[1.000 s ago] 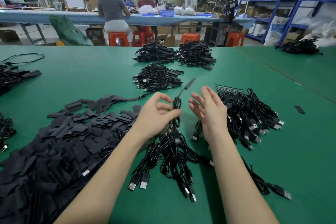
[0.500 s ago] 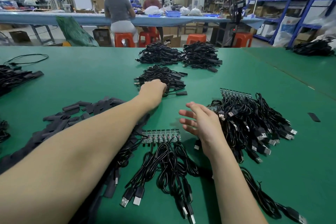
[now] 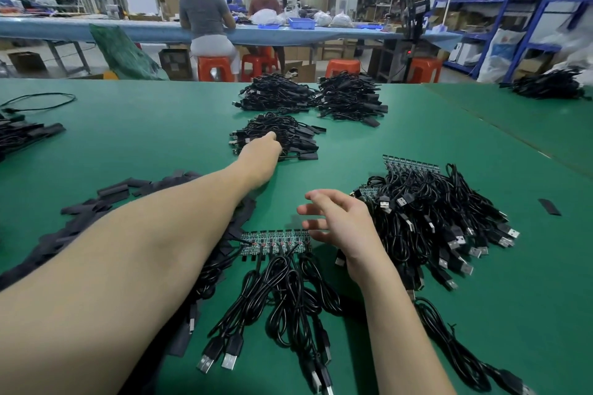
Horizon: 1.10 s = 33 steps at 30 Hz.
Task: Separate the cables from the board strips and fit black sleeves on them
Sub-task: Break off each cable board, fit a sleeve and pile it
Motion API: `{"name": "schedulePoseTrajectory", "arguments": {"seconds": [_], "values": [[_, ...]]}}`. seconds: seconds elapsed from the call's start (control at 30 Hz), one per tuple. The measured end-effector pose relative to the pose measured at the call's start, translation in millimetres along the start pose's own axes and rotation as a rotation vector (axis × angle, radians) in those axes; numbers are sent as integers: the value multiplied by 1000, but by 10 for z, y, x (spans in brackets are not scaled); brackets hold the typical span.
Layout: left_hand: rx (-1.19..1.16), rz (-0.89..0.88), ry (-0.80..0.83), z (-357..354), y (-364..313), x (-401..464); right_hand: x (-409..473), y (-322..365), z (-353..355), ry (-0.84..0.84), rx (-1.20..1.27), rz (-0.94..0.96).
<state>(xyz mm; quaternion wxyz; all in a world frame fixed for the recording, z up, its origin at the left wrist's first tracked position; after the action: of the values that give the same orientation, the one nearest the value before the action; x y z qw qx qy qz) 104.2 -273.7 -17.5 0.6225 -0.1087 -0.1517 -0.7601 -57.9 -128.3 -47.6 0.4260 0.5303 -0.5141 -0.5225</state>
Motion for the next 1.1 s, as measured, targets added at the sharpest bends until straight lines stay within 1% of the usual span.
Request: {"name": "schedulePoseTrajectory", "arguments": {"seconds": [0.1,0.17,0.23,0.3,0.4,0.47,0.53,0.6,0.67,0.7,0.77,0.8,0.9,1.0,1.1], "values": [[-52,22,32,-32,30,-50,7,-11,0,-1,-66,16],[-139,46,47,-39,17,-117,23,-15,14,-11,-146,44],[-220,81,44,-11,-10,-235,40,0,38,-32,-293,112],[-311,114,4,71,-51,-388,54,26,56,-51,-463,182],[-506,163,-39,265,-149,-669,63,62,73,-47,-721,225],[-595,189,4,335,-224,-875,69,79,66,-33,-855,213],[-609,173,114,347,-308,-1072,75,72,58,-10,-904,157],[-577,130,239,326,-362,-1205,61,37,52,22,-858,90],[-601,100,332,336,-356,-1268,40,20,70,44,-694,42],[-658,93,372,342,-342,-1289,22,23,84,53,-591,27],[-845,84,445,357,-342,-1331,2,34,109,74,-418,9],[-939,93,457,375,-339,-1344,0,31,112,92,-341,-9],[-1114,151,387,414,-277,-1331,-24,-12,64,181,-147,-109],[-1192,182,375,431,-274,-1334,-74,-34,27,238,-79,-184],[-1239,183,388,451,-306,-1339,-90,-15,34,253,-21,-204]]}}
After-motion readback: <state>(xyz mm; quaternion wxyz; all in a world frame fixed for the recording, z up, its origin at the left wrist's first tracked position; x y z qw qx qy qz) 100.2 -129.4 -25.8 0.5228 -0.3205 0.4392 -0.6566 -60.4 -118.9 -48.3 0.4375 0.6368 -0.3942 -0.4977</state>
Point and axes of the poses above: each hand's wrist, its own x-axis towards the middle knuckle, its own z-axis out of the back of the hand, y = z × x, the point moved 7 cm from there along x, towards the middle knuckle, and after that the axes turned 8 degrees about -y, right-handed, at the moved point
